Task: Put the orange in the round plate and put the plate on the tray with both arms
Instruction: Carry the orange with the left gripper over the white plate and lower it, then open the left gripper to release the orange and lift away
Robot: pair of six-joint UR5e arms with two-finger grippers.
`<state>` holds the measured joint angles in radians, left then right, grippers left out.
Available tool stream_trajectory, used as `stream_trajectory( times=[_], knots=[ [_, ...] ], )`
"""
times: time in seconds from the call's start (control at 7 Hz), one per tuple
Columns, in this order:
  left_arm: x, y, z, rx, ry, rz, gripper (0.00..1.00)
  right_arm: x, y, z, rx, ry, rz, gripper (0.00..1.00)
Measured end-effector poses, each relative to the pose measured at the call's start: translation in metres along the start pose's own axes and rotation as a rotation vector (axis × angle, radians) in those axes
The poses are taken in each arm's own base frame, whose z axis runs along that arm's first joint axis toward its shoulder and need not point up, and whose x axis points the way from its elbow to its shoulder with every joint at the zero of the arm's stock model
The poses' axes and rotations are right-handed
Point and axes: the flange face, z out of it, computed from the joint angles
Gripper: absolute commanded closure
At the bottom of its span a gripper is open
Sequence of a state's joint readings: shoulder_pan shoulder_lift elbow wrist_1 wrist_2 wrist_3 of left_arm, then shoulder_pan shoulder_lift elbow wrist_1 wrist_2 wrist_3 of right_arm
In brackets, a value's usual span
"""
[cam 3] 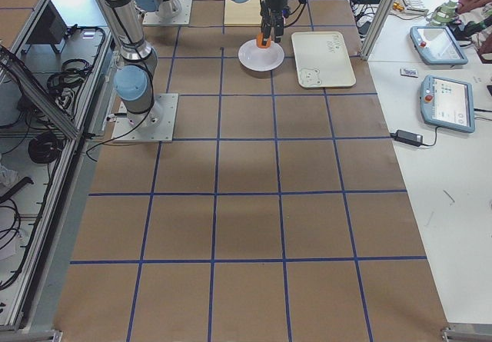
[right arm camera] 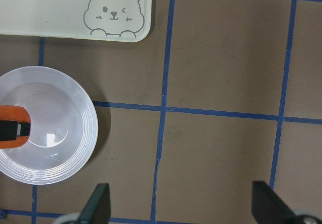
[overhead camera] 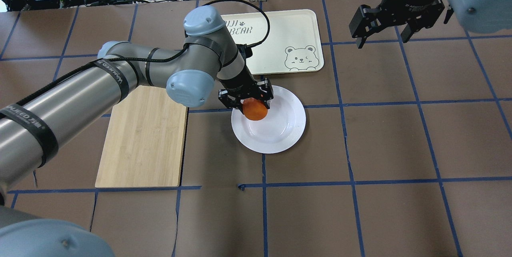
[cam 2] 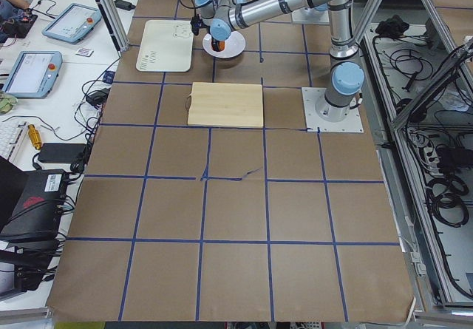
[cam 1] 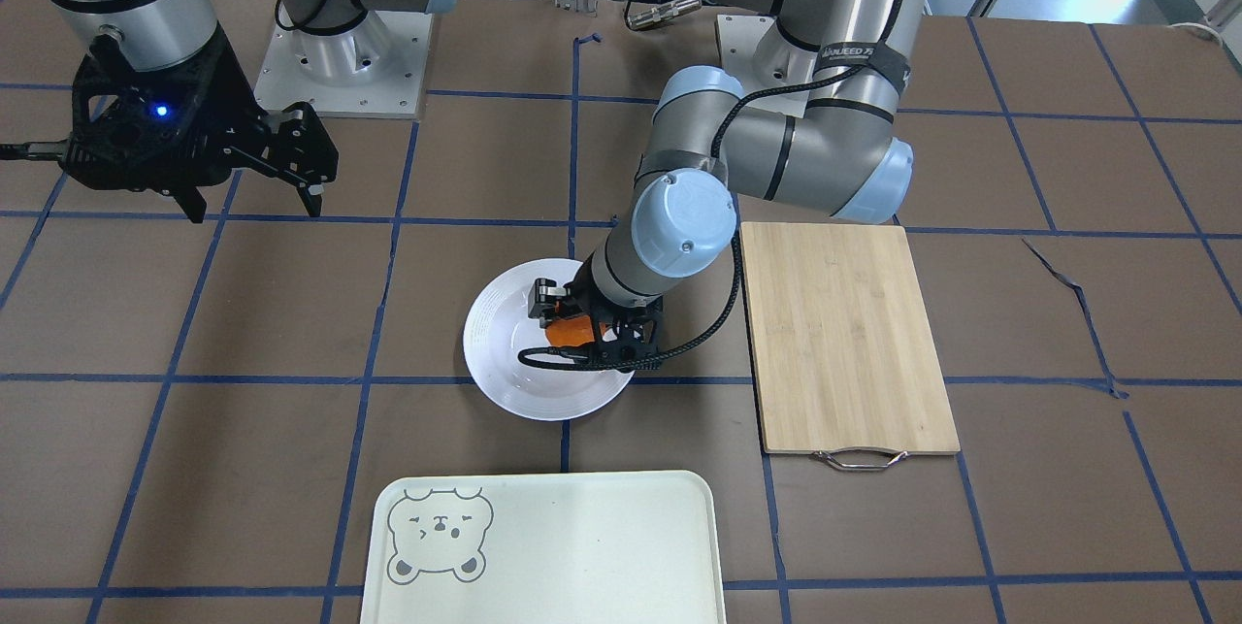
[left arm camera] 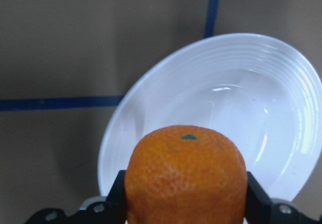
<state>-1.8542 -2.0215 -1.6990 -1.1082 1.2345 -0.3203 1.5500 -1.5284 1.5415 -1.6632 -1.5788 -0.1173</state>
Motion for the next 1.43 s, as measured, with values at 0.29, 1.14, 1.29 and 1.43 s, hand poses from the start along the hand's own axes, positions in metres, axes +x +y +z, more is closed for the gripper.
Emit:
stream_trajectory(
  times=[0.29, 1.14, 1.29, 1.43],
  knots=[
    [0.007, 0.002, 0.027, -0.027, -0.002, -0.014, 0.00, 0.000, -0.001, 0.002, -0.002, -0.001, 0.003, 0.00],
    [-0.038, 0.001, -0.196, 0.097, -0.103, -0.116, 0.00, 0.001, -0.006, 0.010, -0.027, 0.003, 0.016, 0.00],
    [-0.042, 0.025, -0.239, 0.111, -0.136, -0.109, 0.00, 0.001, -0.006, 0.012, -0.030, 0.002, 0.016, 0.00],
    [-0.044, 0.050, -0.269, 0.156, -0.196, -0.084, 0.00, -0.001, -0.007, 0.011, -0.028, -0.001, 0.015, 0.00]
  ],
)
